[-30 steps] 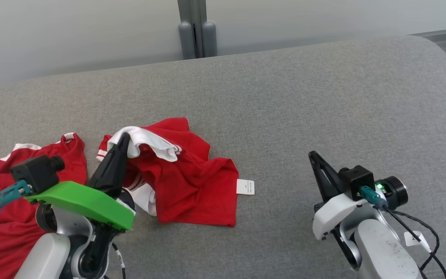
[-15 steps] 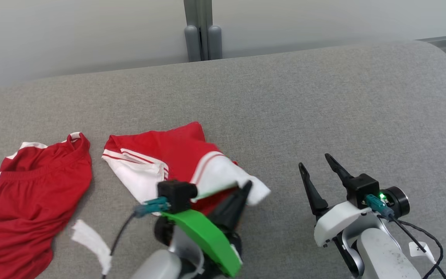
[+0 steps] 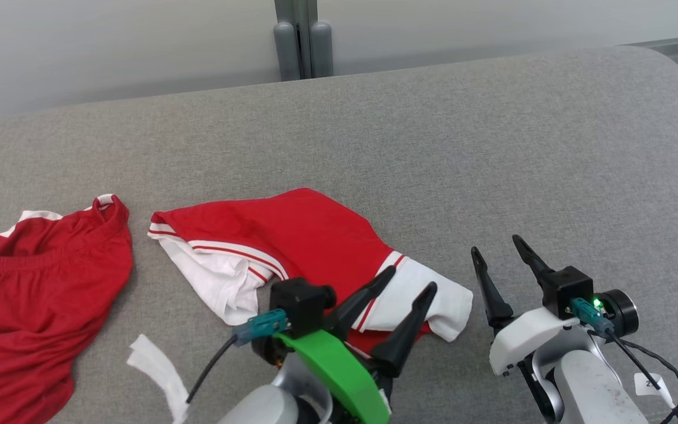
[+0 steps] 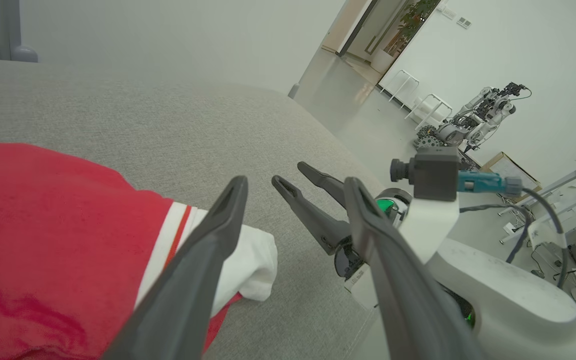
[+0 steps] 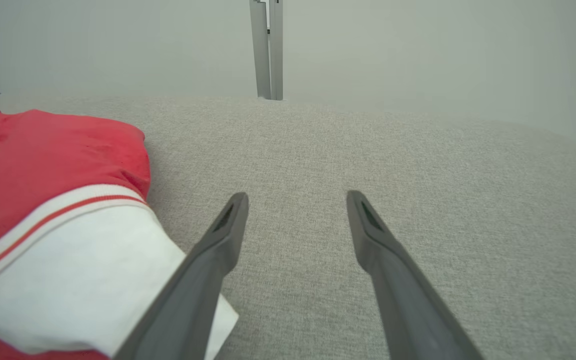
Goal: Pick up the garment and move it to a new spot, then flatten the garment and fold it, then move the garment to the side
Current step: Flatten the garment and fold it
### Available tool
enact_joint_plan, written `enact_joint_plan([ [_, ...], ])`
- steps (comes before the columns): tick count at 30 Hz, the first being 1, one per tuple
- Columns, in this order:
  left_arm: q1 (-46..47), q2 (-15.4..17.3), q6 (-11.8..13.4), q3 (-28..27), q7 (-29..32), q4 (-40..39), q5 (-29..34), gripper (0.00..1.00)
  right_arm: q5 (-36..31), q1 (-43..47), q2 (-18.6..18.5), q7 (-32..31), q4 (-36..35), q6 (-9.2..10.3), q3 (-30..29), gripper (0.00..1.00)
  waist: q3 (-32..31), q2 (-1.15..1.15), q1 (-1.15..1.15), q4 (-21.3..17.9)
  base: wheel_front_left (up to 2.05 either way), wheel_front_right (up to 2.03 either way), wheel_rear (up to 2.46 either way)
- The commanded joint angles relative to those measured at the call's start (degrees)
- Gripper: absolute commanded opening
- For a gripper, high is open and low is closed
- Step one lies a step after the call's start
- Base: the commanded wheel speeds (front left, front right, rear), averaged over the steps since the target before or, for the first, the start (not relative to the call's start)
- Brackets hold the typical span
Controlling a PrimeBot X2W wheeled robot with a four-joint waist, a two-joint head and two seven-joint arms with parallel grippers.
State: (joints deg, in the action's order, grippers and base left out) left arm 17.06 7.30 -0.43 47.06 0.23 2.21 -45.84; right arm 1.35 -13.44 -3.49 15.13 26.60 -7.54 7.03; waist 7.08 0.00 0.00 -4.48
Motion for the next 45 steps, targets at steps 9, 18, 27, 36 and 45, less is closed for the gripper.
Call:
enact_joint_plan([
  [9,-7.8,5.2,9.4,-6.7,5.3,-5.3,-6.3,1.0,0.2,0.3,0.3,0.0,0.1,0.1,-0.1,1.0,-0.3,0.0,0.0,0.1,0.0,0.0,0.0],
  [18,-8.3,3.8,9.1,-7.4,8.5,1.4,-11.5,1.0,0.1,-0.8,0.5,0.0,-0.7,0.1,-0.8,1.0,1.7,0.0,0.0,-1.5,0.0,0.0,0.0],
  [27,-5.7,2.0,6.8,-8.4,6.4,8.0,-12.2,1.0,0.0,-1.1,0.6,0.0,-0.7,0.1,-1.2,1.0,2.9,0.0,0.0,-2.3,0.0,0.0,0.0],
  [36,-3.4,0.8,3.4,-7.3,7.0,10.9,-13.0,0.0,0.3,-1.2,0.6,0.0,-0.5,0.1,-1.4,1.0,2.7,0.0,0.0,-2.3,0.0,0.0,0.0],
  [45,4.7,3.0,0.0,-7.4,14.5,3.9,-14.7,0.0,2.7,-0.9,0.5,0.0,-0.7,0.1,-1.0,1.0,1.0,0.0,0.0,-4.2,0.0,0.0,0.0],
])
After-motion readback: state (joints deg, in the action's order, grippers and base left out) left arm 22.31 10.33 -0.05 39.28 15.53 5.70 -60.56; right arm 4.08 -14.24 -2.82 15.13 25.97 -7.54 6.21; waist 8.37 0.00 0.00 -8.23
